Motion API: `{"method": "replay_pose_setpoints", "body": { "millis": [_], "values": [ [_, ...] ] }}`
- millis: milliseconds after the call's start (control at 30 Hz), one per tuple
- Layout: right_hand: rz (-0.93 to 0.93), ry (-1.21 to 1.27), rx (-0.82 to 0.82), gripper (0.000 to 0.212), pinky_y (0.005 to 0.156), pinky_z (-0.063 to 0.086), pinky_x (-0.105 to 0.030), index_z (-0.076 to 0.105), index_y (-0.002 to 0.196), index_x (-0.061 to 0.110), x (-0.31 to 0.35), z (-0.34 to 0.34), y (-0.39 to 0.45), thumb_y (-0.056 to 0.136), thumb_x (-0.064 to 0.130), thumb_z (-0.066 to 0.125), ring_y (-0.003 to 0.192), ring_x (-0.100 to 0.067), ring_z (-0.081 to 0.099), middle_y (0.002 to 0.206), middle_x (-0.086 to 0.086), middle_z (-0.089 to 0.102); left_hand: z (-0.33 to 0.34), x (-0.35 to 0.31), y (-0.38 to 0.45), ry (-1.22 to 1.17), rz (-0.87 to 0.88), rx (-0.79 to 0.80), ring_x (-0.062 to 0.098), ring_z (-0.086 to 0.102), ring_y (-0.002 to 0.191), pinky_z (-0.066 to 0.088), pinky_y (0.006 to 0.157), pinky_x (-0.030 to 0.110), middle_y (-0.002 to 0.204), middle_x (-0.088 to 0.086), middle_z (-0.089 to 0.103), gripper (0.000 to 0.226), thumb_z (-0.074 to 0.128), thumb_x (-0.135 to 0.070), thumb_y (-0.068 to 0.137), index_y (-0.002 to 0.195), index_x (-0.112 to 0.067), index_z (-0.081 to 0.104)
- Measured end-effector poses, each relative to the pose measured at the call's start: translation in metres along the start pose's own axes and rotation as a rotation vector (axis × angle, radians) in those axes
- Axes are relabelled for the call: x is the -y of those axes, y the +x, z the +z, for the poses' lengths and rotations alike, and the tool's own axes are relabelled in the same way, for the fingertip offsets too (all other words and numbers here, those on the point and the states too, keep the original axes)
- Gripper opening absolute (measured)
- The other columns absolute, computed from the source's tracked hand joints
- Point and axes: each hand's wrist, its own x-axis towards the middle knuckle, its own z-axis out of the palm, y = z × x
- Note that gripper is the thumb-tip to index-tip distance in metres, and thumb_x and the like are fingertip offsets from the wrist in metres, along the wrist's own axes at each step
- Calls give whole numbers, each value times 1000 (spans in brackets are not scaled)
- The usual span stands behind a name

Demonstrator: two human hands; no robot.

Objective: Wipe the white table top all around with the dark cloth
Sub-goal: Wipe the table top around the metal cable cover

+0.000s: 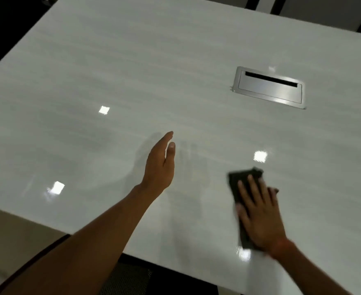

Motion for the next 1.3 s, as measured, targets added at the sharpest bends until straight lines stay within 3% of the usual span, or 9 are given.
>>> {"method": "replay_pose_setpoints", "body": {
  "millis": [133,233,433,567,667,767,967,1100,1300],
  "values": [
    [246,38,-60,68,117,17,-60,25,157,23,3,-11,139,97,53,14,151,-37,12,164,-10,19,21,-1,18,26,24,45,10,44,138,33,117,28,148,-1,51,42,36,-30,107,145,-16,47],
    [226,58,-66,70,118,15,-60,28,156,23,55,-3,194,95,53,12,151,-39,12,164,-10,21,33,-5,28,1,37,46,11,45,137,33,116,26,147,0,51,44,35,-33,107,145,-16,47],
    [-150,71,4,60,123,4,-54,16,158,29,95,13,96,102,51,23,154,-29,-2,167,-3,10,21,3,21,52,65,52,11,44,138,34,117,34,147,-1,51,44,35,-35,106,145,-18,47],
    [47,25,-29,61,118,19,-56,28,156,28,24,3,83,99,51,29,152,-31,14,164,-5,20,13,4,25,33,45,28,10,43,138,34,118,35,147,-2,51,40,37,-30,107,144,-18,48],
    [231,30,-35,65,119,14,-58,21,157,27,-1,-9,136,98,53,18,152,-35,10,165,-8,15,6,4,31,33,66,24,10,44,138,34,118,31,147,-2,51,41,36,-30,107,144,-17,48],
    [240,42,-59,64,120,7,-59,19,158,24,39,-5,206,100,50,20,152,-38,5,166,-11,13,-5,8,30,40,56,5,9,44,138,33,116,25,147,-2,51,41,36,-29,107,145,-17,47],
    [-213,53,-7,68,119,9,-60,15,158,20,210,25,169,99,49,31,153,-37,-2,166,-10,11,-42,23,17,155,88,14,14,46,136,35,116,30,146,5,52,45,36,-30,105,145,-11,47],
    [-433,103,19,57,122,8,-57,28,156,26,228,40,79,102,46,35,153,-32,3,165,-5,20,-66,29,15,123,31,5,10,40,140,31,119,30,150,-1,48,43,35,-29,108,147,-16,44],
    [-111,31,-3,62,116,22,-58,32,155,26,153,26,96,97,48,36,151,-32,17,163,-7,24,-107,58,15,40,-17,-11,7,43,138,33,118,31,147,-4,51,41,37,-28,107,145,-17,48]
  ]
}}
